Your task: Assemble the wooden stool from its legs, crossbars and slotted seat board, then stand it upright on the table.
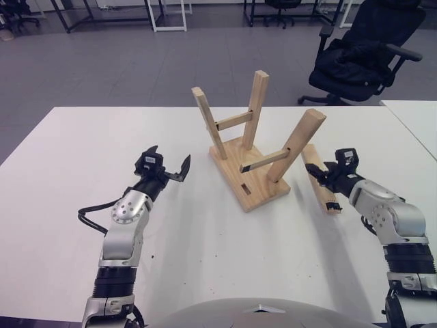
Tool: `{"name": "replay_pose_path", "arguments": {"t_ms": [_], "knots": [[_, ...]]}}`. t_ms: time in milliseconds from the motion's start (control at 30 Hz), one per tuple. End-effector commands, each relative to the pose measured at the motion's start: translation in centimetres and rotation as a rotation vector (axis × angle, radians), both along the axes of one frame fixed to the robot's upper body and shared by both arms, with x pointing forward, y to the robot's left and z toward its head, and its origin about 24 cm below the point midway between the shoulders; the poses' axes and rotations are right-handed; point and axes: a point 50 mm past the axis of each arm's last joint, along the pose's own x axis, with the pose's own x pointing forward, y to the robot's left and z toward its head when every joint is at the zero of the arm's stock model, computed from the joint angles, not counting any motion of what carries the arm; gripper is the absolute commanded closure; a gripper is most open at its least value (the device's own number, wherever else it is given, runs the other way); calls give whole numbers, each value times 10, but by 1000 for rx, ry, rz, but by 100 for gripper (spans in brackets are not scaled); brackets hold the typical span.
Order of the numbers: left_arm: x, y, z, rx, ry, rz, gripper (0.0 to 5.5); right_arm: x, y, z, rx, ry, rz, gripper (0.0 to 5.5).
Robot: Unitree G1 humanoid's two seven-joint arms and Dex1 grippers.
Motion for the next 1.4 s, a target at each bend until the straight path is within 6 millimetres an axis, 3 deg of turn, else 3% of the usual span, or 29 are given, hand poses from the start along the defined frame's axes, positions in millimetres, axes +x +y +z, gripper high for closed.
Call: {"name": "replay_pose_path", "arguments": {"t_ms": [33, 367, 667, 867, 967, 1000, 1067, 1133, 1167, 1233, 1300, 1400], "knots": [[2, -4, 4, 46, 5, -50, 10, -7, 4, -13, -68, 56, 0, 219], [-4, -8, 3, 44, 28, -66, 10, -3, -2, -8, -162, -27, -55, 219], [-6, -15, 2, 32, 30, -64, 10, -10, -7, -32, -161, 142, -47, 219], [-4, -15, 16, 45, -7, -57, 10, -7, -3, -27, -165, 146, -11, 336], [-4, 4, 26, 136, -33, -53, 10, -2, -8, -25, -190, 128, -49, 343], [-4, 15, 31, 154, -47, -36, 10, 2, -11, -18, -198, 81, -73, 343], [3, 33, 67, 82, -163, 12, 10, 21, -31, 19, -241, -117, -205, 343], [16, 29, 121, 39, -349, -23, 10, 41, -39, 77, -327, -379, -212, 343], [23, 17, 146, -17, -423, -88, 10, 49, -33, 109, -397, -516, -157, 343], [33, -13, 186, -322, -498, -284, 10, 59, -7, 163, -546, -752, -14, 343], [34, -34, 207, -558, -480, -480, 10, 61, 35, 206, -582, -957, 172, 343], [32, -41, 227, -739, -462, -604, 10, 48, 87, 240, -586, -1178, 415, 343]]}}
